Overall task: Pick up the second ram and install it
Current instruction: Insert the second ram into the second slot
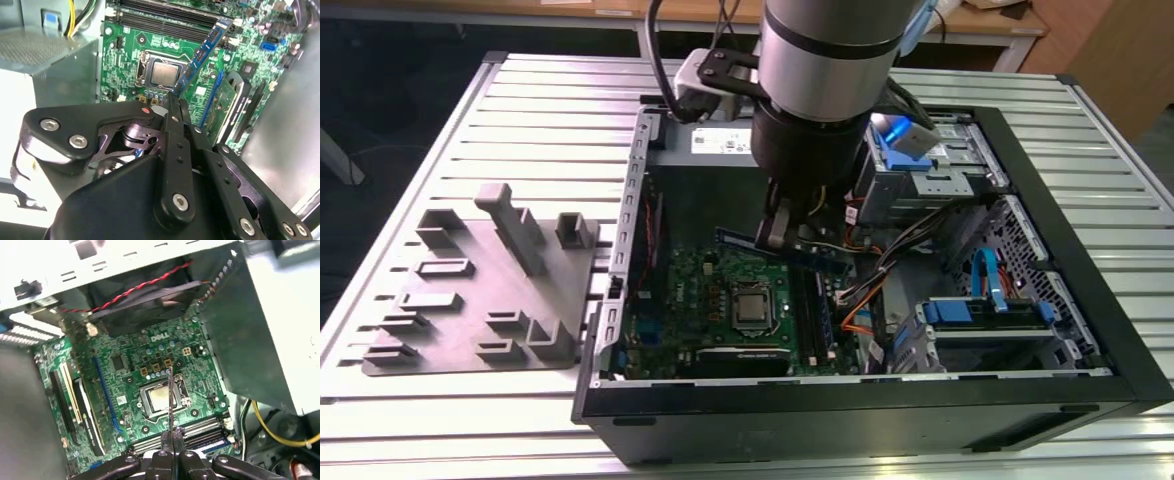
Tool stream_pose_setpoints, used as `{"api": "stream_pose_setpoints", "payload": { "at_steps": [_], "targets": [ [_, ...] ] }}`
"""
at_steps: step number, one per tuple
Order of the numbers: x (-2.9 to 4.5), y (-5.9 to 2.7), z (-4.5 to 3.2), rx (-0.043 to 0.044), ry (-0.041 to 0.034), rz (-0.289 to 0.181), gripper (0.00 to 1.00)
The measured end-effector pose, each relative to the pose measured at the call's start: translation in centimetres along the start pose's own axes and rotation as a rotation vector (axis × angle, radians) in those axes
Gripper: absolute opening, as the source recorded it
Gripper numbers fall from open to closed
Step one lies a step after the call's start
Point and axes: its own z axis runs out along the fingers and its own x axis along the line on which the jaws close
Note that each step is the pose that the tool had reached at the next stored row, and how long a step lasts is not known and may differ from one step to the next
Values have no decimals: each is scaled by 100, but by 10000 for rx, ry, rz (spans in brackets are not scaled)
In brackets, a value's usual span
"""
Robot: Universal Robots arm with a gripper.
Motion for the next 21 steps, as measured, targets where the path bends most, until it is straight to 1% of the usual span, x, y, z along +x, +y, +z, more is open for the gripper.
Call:
{"api": "stream_pose_setpoints", "payload": {
  "at_steps": [21],
  "targets": [
    [0, 0, 4, 134, -137, 3815, 8]
  ]
}}
